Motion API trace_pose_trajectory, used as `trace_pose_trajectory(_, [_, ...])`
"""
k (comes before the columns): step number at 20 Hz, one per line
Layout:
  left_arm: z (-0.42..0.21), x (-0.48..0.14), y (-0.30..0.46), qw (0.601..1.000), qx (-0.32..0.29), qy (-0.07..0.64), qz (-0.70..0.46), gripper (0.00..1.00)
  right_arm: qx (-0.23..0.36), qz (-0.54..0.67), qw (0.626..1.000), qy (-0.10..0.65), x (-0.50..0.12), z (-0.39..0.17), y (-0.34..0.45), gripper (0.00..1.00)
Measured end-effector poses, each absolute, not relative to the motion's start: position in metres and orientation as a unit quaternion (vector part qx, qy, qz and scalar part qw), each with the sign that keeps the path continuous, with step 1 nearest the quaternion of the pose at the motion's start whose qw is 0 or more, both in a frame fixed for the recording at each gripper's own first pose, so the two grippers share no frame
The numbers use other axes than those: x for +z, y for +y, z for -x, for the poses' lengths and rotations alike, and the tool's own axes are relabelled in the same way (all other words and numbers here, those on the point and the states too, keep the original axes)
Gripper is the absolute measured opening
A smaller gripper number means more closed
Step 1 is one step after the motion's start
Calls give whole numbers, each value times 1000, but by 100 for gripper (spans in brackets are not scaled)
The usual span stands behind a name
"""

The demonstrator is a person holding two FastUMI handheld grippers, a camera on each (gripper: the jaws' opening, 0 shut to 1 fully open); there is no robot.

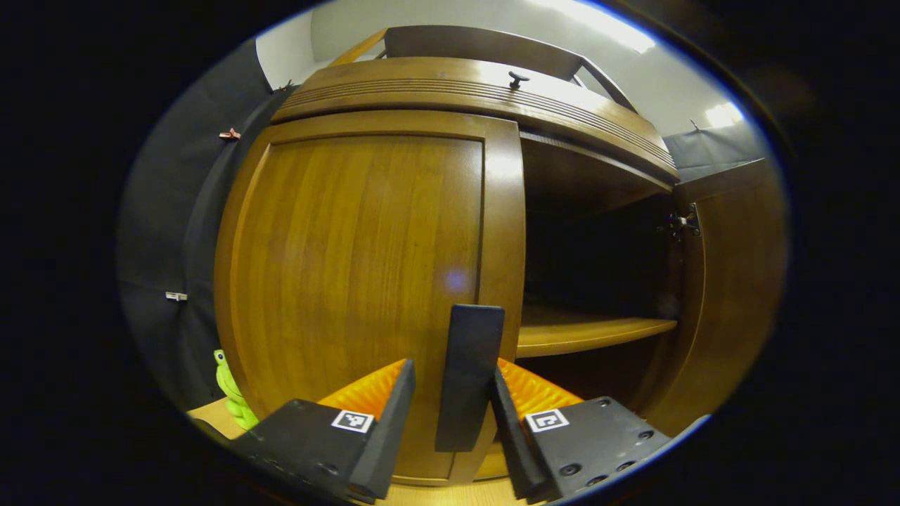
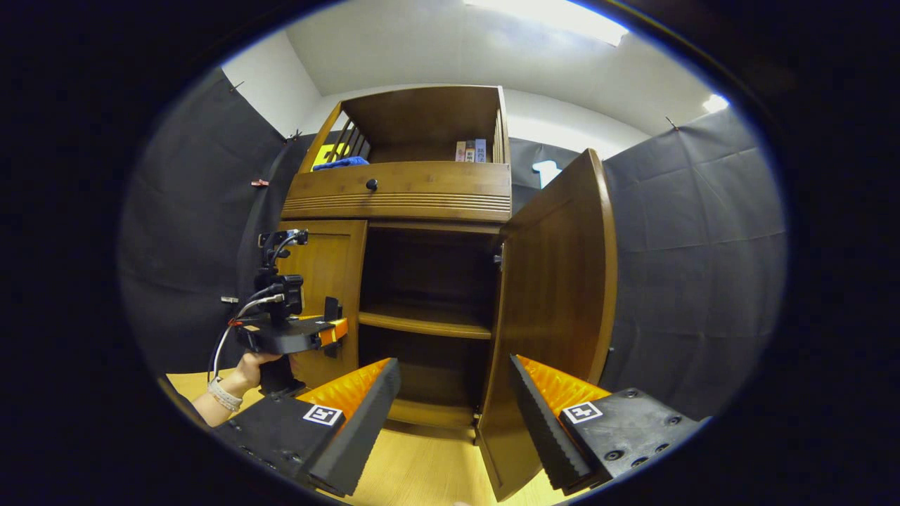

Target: Open the right door of the double-door shoe cabinet with the right hand, and open the left door with the left hand.

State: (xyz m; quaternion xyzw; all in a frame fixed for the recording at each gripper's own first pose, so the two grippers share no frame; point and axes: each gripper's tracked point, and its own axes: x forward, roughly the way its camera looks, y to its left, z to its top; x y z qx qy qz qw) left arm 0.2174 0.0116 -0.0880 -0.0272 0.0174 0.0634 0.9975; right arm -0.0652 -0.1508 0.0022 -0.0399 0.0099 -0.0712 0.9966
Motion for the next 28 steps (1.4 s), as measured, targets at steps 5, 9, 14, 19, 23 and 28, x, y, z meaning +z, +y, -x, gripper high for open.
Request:
trace_pose_trajectory(5, [-213, -88, 11, 997, 66, 27, 16, 32, -84, 37, 996, 6, 5, 72, -155, 97])
trace_pose_trajectory(9, [-202, -84, 9, 998, 49, 33, 24, 30, -87, 43, 995, 9, 8, 80, -150, 97])
trace_pose_trajectory(14, [-168, -85, 8, 998, 28, 40, 39, 30, -85, 50, 995, 21, 9, 87, -140, 97])
trace_pose_trajectory(19, [-137, -82, 10, 998, -1, 54, 42, 30, -81, 48, 995, 23, 15, 99, -130, 97])
trace_pose_trajectory(23, [-109, -79, 17, 998, -10, 54, 36, 30, -83, 52, 995, 22, 19, 111, -124, 97])
trace_pose_trajectory(28, [-73, -77, 31, 998, -7, 49, 36, 30, -88, 43, 995, 33, 15, 113, -125, 97])
